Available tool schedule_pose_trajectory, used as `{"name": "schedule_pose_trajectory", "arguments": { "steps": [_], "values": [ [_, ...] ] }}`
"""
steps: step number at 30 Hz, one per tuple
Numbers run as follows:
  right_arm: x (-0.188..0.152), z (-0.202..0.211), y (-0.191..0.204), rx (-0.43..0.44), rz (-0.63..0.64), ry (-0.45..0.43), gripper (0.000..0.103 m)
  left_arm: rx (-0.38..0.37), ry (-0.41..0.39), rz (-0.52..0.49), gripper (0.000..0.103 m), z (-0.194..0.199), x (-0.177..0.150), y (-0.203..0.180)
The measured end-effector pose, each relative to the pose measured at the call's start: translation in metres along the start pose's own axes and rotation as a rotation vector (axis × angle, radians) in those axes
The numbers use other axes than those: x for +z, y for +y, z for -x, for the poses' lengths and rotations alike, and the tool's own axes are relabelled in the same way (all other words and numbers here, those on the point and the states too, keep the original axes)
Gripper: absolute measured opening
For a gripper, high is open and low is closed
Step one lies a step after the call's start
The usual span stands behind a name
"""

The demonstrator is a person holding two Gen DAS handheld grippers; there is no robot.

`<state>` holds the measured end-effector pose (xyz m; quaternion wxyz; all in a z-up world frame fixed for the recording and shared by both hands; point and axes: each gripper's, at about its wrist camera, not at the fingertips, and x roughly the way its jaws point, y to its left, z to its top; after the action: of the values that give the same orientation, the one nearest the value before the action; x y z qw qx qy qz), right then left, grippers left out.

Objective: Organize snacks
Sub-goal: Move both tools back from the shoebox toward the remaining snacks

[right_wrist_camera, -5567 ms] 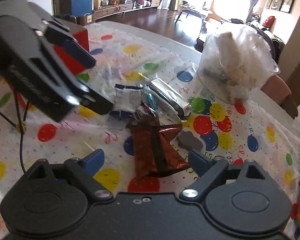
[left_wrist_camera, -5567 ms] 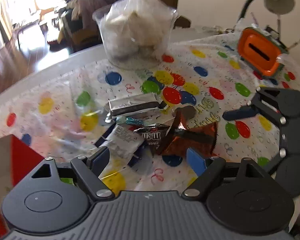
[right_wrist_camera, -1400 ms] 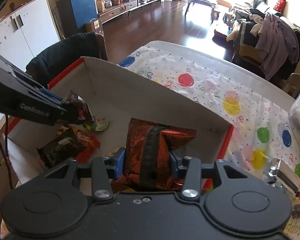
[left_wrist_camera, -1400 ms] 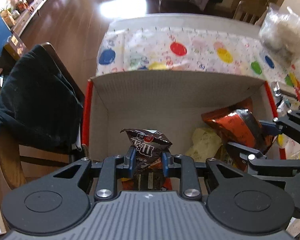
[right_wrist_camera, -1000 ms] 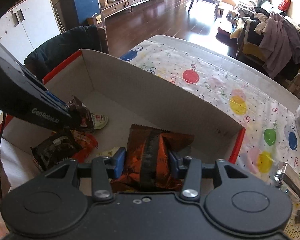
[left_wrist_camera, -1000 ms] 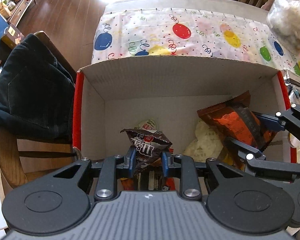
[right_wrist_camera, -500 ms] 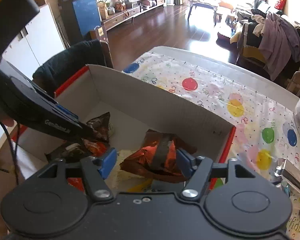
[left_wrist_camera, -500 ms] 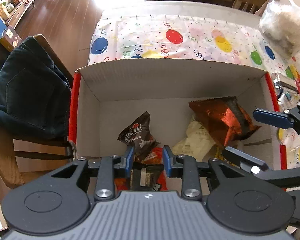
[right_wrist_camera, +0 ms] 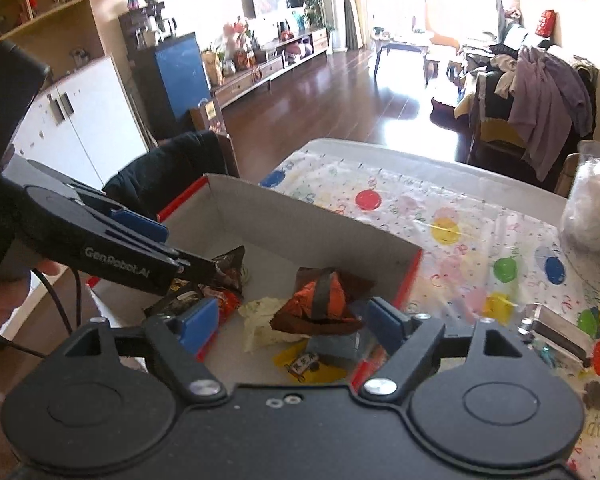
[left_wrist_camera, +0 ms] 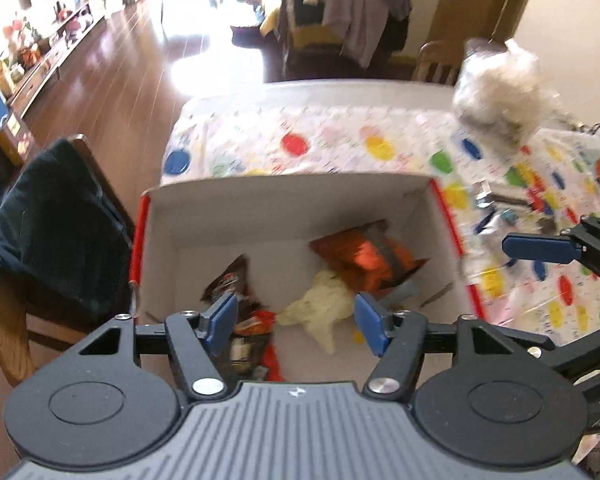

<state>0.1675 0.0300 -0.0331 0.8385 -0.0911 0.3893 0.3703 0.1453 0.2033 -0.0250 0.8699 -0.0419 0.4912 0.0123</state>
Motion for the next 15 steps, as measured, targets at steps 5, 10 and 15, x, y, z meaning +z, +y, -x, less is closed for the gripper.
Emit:
{"name": "schedule_pose_trajectory", "arguments": {
  "steps": [5, 10, 15],
  "values": [
    [-0.011, 0.033, -0.019, -0.014, -0.027, -0.051, 0.087, -0.021, -0.090, -0.020, 0.071, 0.021, -0.002, -0.032],
    [-0.026, 0.062, -0.045, -0.044, -0.054, -0.093, 0.091, -0.035, -0.163, -0.045, 0.074, 0.033, -0.004, -0.067],
    [-0.040, 0.085, -0.077, -0.072, -0.078, -0.121, 0.093, -0.034, -0.220, -0.079, 0.078, 0.036, -0.005, -0.108]
  ]
}}
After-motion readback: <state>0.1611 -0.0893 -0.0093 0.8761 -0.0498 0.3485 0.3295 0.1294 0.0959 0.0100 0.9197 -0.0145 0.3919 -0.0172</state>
